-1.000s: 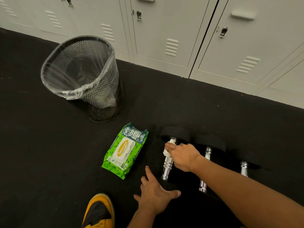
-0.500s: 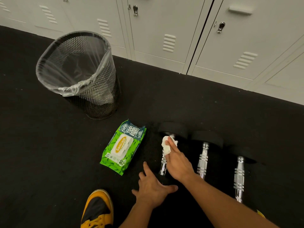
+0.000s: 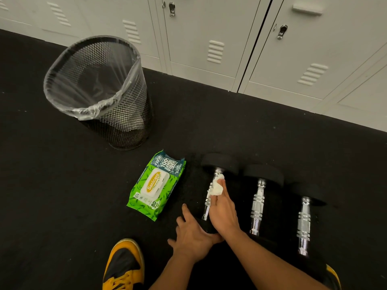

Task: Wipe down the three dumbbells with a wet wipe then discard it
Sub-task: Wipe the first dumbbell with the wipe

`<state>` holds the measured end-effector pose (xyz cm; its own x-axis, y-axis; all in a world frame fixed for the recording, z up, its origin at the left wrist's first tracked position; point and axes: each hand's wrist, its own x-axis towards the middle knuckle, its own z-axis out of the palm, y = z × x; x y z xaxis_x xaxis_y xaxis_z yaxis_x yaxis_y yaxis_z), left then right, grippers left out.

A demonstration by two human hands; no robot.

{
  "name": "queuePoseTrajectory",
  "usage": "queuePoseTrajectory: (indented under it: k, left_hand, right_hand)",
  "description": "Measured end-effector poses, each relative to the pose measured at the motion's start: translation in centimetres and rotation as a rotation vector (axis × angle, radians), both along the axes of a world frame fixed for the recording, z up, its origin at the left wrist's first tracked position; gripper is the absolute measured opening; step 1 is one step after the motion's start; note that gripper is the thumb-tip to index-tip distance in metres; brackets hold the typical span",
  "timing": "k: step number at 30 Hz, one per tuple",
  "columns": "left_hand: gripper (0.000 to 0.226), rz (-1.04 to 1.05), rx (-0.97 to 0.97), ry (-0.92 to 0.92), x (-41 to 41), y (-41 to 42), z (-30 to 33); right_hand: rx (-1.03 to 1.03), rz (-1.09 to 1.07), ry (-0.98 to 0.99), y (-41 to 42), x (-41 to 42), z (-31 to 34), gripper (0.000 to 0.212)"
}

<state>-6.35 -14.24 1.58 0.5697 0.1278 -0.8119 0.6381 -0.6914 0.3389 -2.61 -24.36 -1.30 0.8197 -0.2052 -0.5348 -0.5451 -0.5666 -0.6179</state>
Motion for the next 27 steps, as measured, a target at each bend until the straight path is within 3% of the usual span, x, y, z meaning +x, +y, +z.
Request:
queuePoseTrajectory:
  k: [6,13,27]
  left_hand:
    - [0.154,0.008,0.002,-0.005,0.0,0.0,0.1]
    - [0.151,0.015,-0.007,-0.011,-0.1,0.1,-0.1]
    - [0.152,0.014,0.004,-0.009,0.0,-0.1,-0.1]
  right_hand:
    - [0.058,-0.219,0.153,-0.3,2.3,0.0,0.036]
    - [0.251,-0.355,0.173,-0.8,4.2,-1.0,0.037]
    - [0.121,-0.241,0.202,-1.0,2.0,0.2,0.028]
